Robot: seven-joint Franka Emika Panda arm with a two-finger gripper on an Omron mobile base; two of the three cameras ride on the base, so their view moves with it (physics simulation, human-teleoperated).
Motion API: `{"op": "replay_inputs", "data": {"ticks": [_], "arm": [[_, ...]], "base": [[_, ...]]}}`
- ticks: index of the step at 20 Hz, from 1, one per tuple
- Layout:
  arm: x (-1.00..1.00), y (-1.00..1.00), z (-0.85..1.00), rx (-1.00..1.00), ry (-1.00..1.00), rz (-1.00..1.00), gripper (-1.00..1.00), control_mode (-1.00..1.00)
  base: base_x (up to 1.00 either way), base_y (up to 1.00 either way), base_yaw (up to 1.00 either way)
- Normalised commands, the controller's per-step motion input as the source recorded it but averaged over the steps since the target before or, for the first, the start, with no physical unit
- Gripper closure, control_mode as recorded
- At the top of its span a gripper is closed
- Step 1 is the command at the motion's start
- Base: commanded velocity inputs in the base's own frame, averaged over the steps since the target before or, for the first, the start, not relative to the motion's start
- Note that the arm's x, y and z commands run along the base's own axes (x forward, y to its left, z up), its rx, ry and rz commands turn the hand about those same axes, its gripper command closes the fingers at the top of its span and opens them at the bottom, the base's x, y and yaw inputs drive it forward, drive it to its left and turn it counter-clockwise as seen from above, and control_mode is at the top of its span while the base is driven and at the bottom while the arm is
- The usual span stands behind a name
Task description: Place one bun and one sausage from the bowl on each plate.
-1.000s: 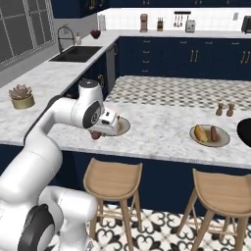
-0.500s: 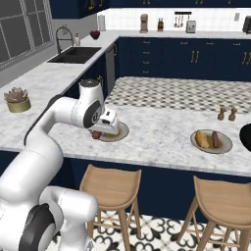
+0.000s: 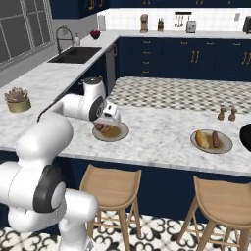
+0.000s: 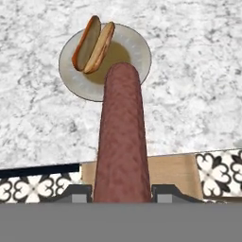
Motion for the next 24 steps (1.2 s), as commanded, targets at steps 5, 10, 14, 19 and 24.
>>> {"op": "replay_inputs", "data": {"ticks": [5,10,14,19,24], "arm": [[1.00,0.00,-0.40,0.01,0.00,0.00,1.00,-1.00],[0.85,-0.01,-0.85,0.00,0.00,0.00,1.00,-1.00],[0.65,0.00,-0.94,0.00,0.00,0.00,1.00,-1.00],[0.57,0.00,-0.61,0.00,0.01,0.00,1.00,-1.00],[0.38,0.00,-0.19,0.00,0.04,0.00,1.00,-1.00]], "base": [[0.00,0.00,0.00],[0.00,0.00,0.00],[0.00,0.00,0.00],[0.00,0.00,0.00],[0.00,0.00,0.00]]}}
